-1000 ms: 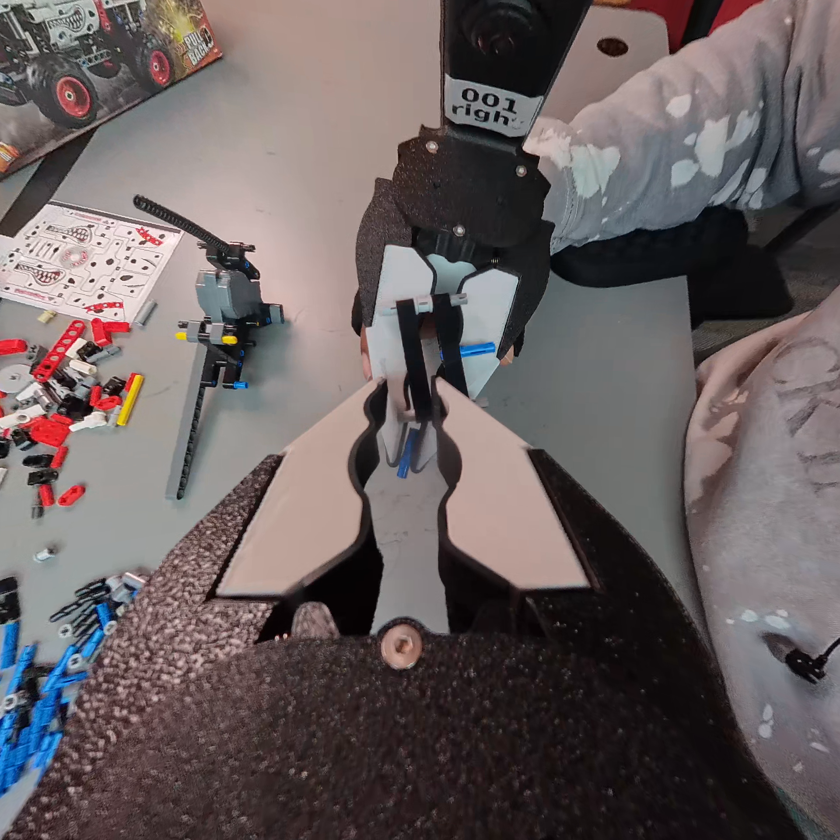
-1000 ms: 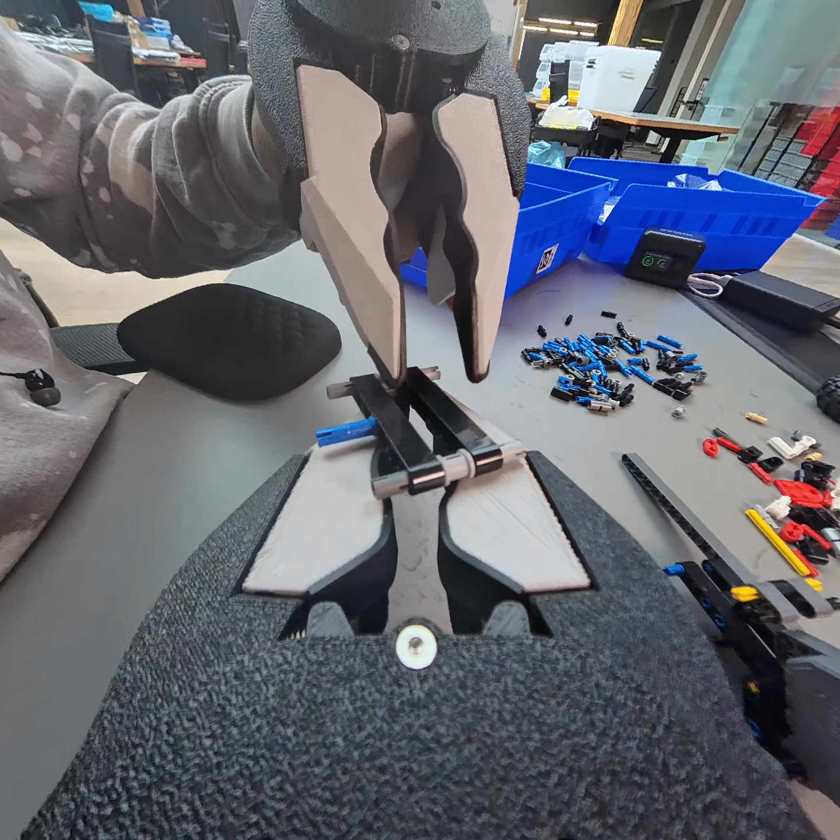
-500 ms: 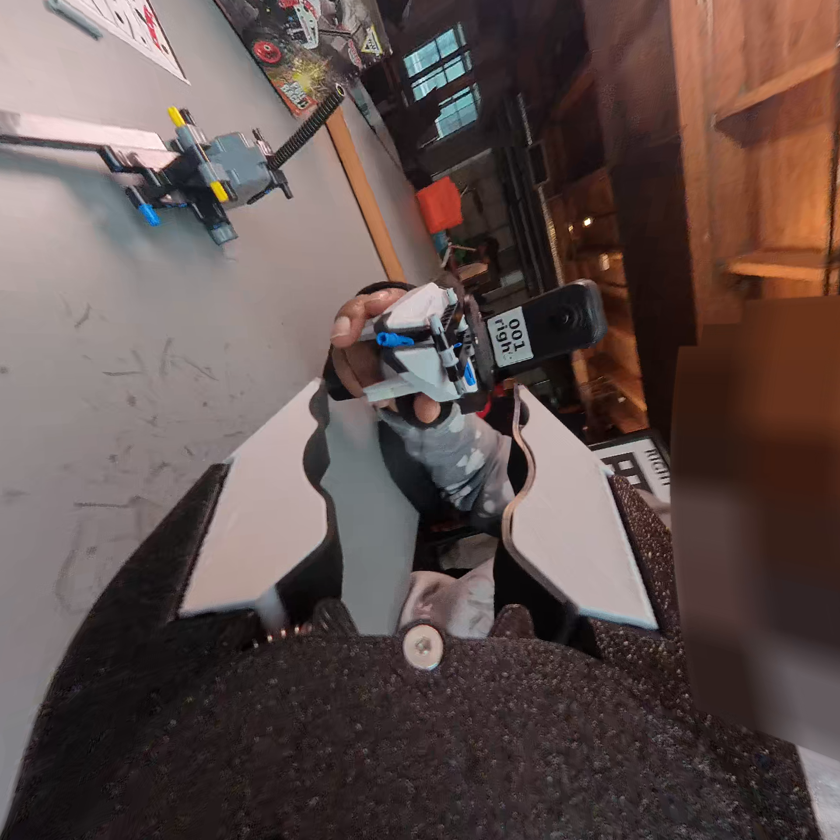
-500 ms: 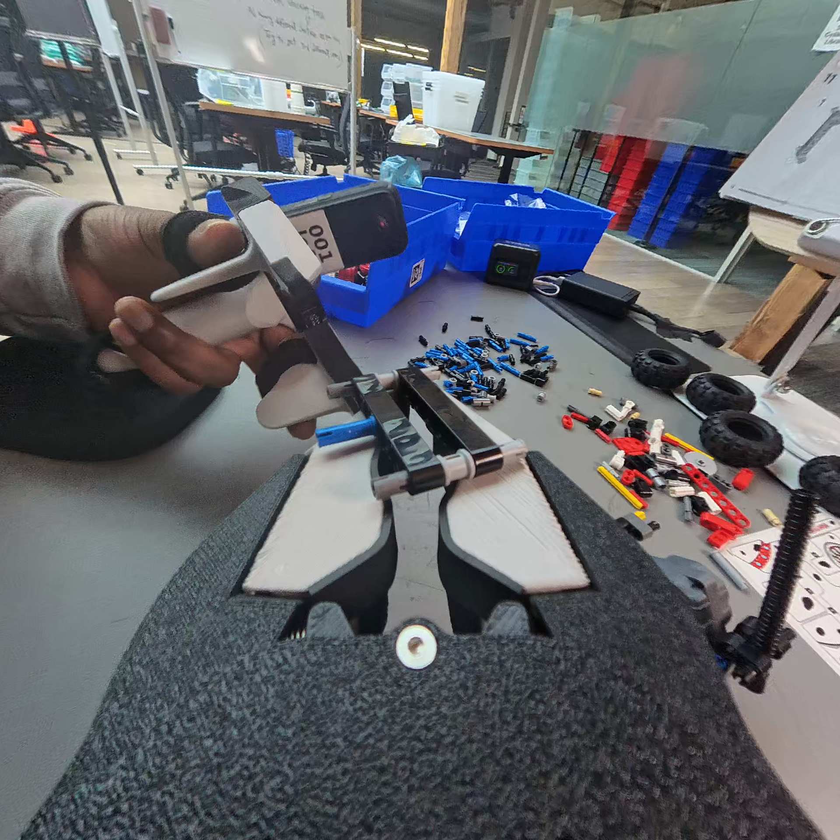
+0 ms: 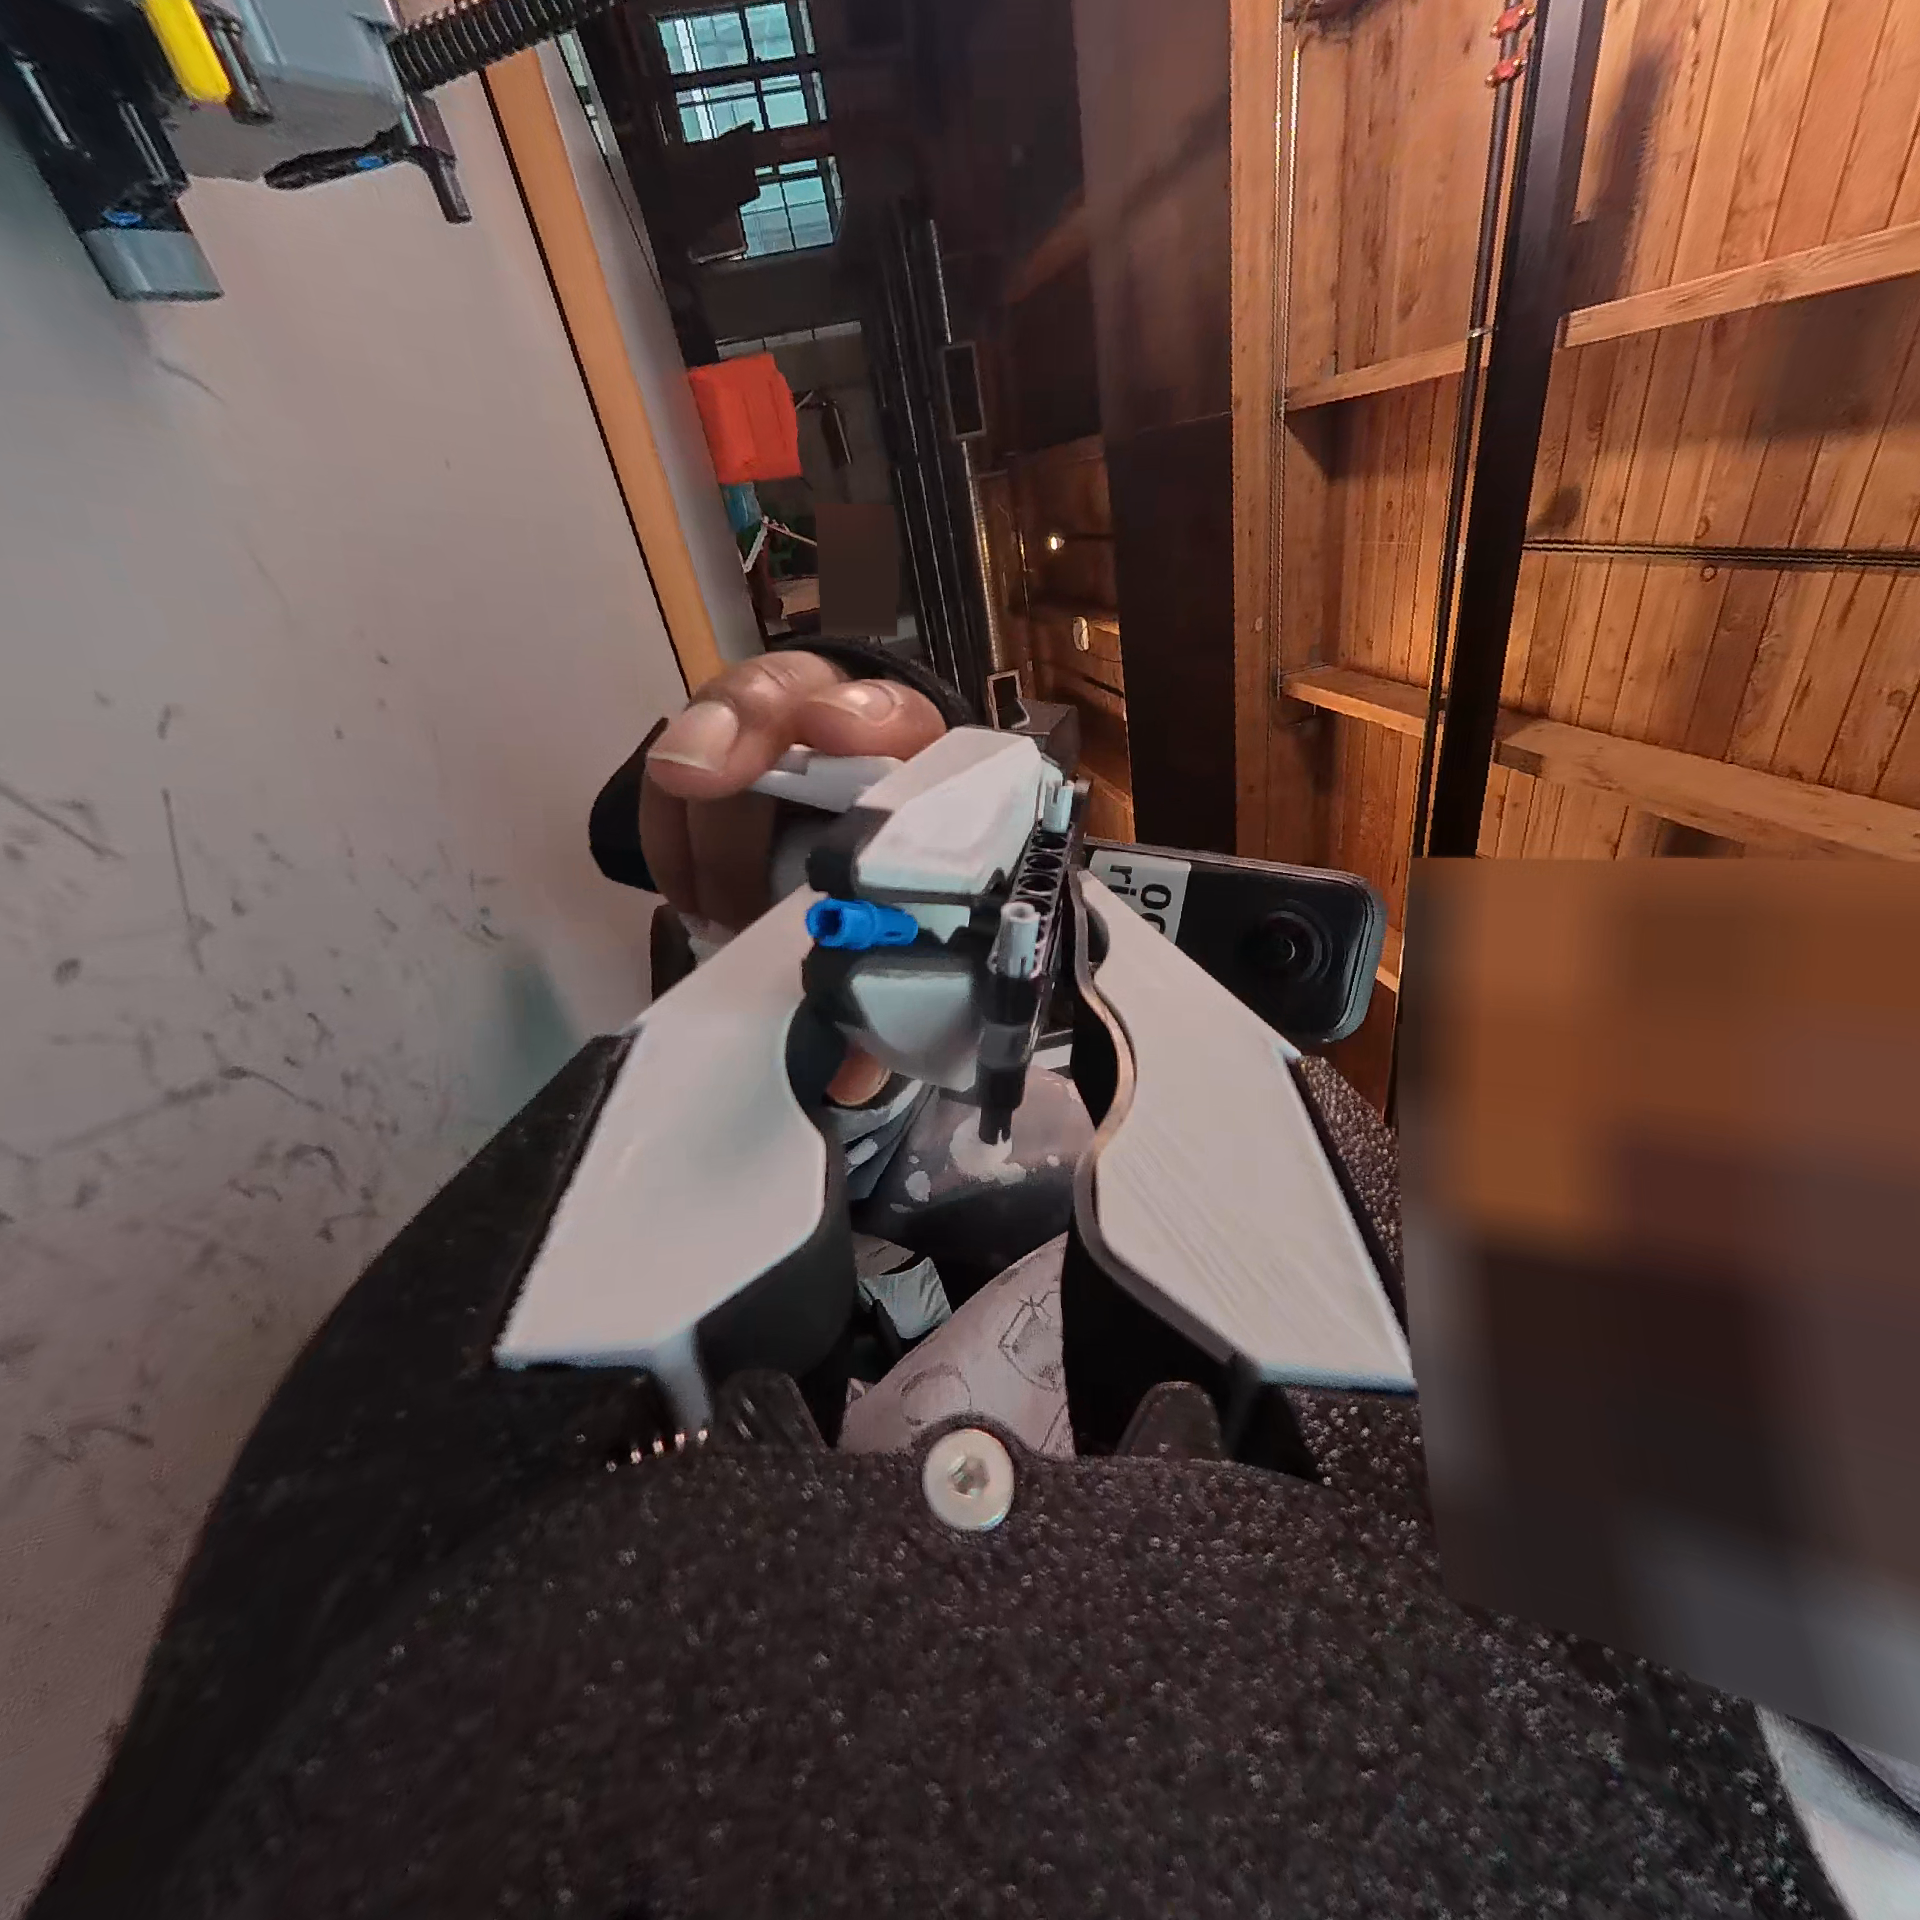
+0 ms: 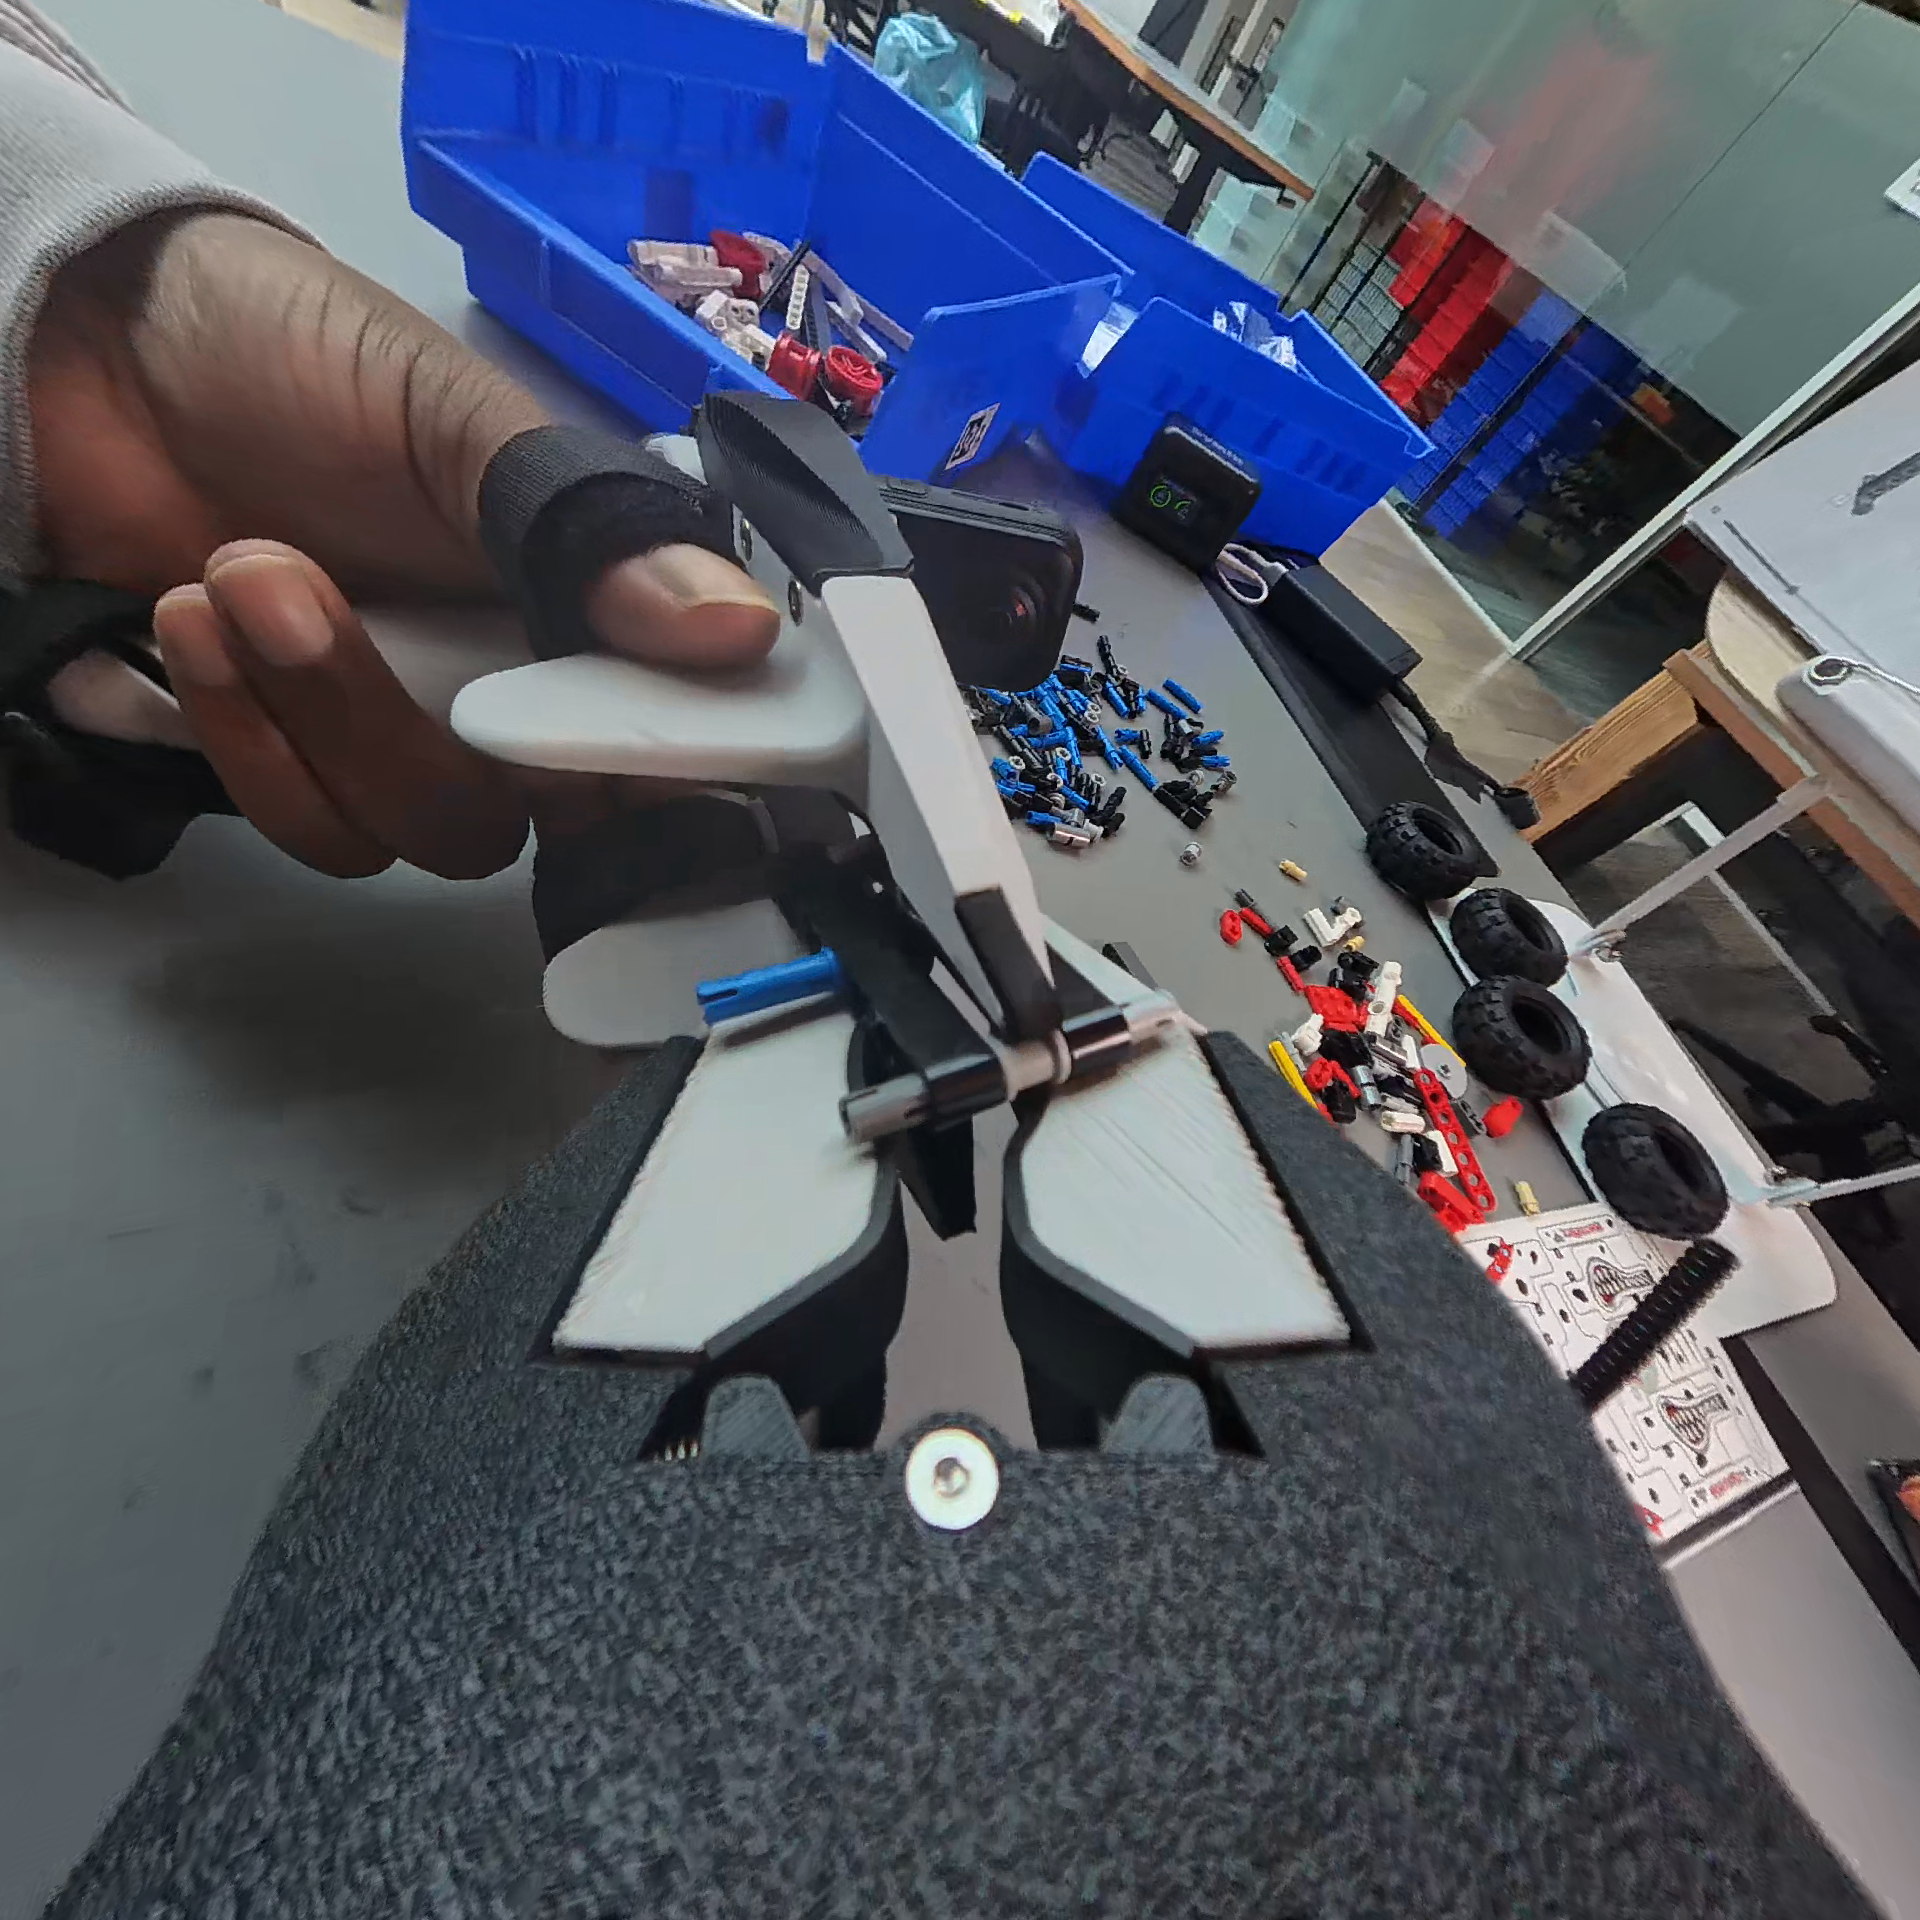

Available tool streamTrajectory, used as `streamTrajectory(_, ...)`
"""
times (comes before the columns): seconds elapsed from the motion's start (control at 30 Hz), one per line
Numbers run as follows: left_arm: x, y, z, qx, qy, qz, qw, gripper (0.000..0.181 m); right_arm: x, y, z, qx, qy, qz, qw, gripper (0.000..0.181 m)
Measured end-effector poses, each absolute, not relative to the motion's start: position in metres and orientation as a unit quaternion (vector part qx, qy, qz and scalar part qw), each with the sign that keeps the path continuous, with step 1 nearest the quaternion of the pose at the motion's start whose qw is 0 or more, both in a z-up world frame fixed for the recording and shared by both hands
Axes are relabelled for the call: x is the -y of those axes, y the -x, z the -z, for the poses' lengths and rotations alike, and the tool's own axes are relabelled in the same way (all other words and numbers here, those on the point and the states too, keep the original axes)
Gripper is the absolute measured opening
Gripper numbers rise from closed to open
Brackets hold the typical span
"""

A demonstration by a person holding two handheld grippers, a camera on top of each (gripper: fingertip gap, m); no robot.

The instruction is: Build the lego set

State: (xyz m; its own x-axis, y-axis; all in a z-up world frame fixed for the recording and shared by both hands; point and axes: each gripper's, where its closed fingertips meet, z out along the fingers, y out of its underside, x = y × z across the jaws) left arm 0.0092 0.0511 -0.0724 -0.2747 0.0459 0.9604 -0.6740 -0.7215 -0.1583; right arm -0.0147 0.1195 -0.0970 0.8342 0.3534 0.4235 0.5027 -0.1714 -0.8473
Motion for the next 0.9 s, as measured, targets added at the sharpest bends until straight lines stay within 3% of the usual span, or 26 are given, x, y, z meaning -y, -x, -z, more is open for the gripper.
streamTrajectory(0.37, -0.07, -0.009, 0.084, 0.25, -0.569, -0.746, 0.237, 0.036, -0.126, -0.007, 0.107, 0.263, 0.793, 0.119, 0.537, 0.005)
streamTrajectory(0.53, -0.078, -0.012, 0.094, 0.229, -0.584, -0.743, 0.233, 0.037, -0.135, -0.011, 0.113, 0.199, 0.795, 0.11, 0.562, 0.005)
streamTrajectory(0.9, -0.084, -0.017, 0.07, 0.239, -0.58, -0.746, 0.222, 0.056, -0.136, -0.017, 0.083, -0.01, 0.742, -0.128, 0.658, 0.005)
